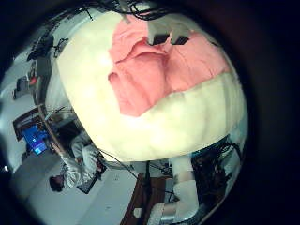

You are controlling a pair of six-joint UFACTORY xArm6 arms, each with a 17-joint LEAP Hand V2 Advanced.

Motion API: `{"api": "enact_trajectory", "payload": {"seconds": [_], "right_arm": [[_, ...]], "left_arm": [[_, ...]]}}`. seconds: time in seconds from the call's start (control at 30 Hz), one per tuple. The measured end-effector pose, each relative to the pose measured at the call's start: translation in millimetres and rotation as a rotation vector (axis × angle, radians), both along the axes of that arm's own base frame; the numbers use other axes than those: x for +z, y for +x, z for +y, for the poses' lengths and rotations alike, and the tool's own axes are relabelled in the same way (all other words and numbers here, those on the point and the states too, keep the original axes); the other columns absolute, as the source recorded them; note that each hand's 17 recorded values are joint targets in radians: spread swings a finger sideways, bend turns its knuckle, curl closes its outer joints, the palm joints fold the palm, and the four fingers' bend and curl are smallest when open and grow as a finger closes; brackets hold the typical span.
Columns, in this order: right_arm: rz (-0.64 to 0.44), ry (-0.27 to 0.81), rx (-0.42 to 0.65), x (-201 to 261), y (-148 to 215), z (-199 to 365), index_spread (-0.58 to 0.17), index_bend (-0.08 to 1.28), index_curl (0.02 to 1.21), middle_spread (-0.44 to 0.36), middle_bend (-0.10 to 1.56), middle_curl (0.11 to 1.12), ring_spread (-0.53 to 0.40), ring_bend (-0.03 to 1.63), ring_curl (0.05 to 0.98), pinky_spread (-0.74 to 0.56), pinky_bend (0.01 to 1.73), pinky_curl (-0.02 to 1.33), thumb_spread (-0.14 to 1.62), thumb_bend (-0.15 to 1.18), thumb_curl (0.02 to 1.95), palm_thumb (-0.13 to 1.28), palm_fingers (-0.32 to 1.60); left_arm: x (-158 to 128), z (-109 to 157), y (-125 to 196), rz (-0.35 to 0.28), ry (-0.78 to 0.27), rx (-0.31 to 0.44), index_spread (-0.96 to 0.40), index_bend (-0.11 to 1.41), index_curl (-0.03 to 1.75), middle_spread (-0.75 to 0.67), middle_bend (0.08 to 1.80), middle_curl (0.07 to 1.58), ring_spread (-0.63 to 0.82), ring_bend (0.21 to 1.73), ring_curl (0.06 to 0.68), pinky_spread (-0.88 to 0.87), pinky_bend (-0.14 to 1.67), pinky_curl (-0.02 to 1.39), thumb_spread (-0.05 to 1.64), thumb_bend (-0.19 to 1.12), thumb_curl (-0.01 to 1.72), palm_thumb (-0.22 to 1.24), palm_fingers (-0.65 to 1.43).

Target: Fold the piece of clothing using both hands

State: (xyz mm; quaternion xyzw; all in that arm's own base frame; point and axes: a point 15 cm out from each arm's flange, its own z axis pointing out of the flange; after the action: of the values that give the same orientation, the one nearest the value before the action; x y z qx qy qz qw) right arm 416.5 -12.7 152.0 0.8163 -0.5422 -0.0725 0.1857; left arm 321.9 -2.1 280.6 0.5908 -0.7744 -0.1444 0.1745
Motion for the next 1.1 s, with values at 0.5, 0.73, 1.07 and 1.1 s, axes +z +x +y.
{"api": "enact_trajectory", "payload": {"seconds": [0.5,0.73,1.07,1.1], "right_arm": [[-0.034,-0.046,0.058,-18,17,3,-0.305,0.22,0.32,-0.088,0.31,0.37,-0.093,0.48,0.262,0.03,0.26,0.25,0.93,-0.01,0.39,0.78,0.68],[-0.019,-0.159,0.117,-17,18,-11,-0.425,0.3,0.4,-0.238,0.44,0.44,-0.346,0.69,0.346,-0.4,0.51,0.31,0.87,-0.02,0.4,0.83,1.29],[-0.012,-0.164,0.087,-4,13,-34,-0.348,0.81,0.63,-0.202,0.94,0.62,-0.282,1.04,0.493,-0.56,0.85,0.44,0.93,0.03,0.47,1.01,1.47],[-0.021,-0.16,0.073,2,14,-41,-0.337,0.83,0.65,-0.194,0.97,0.63,-0.272,1.08,0.506,-0.55,0.88,0.46,0.94,0.03,0.48,1.03,1.44]], "left_arm": [[0,10,3,-0.011,0.003,0.023,0.14,0.16,0.29,0.32,0.18,0.27,0.52,0.42,0.235,0.44,0.35,0.32,1.14,-0.02,0.27,0.38,-0.03],[2,13,9,-0.023,0.007,0.03,0.14,0.16,0.29,0.32,0.18,0.27,0.52,0.42,0.233,0.44,0.35,0.32,1.13,-0.02,0.28,0.39,-0.03],[8,21,14,-0.041,0.011,0.044,0.14,0.16,0.29,0.31,0.18,0.28,0.51,0.42,0.234,0.44,0.35,0.32,1.14,-0.02,0.28,0.41,-0.02],[8,22,13,-0.041,0.011,0.044,0.14,0.16,0.29,0.31,0.18,0.28,0.51,0.42,0.234,0.44,0.35,0.32,1.14,-0.02,0.28,0.41,-0.02]]}}
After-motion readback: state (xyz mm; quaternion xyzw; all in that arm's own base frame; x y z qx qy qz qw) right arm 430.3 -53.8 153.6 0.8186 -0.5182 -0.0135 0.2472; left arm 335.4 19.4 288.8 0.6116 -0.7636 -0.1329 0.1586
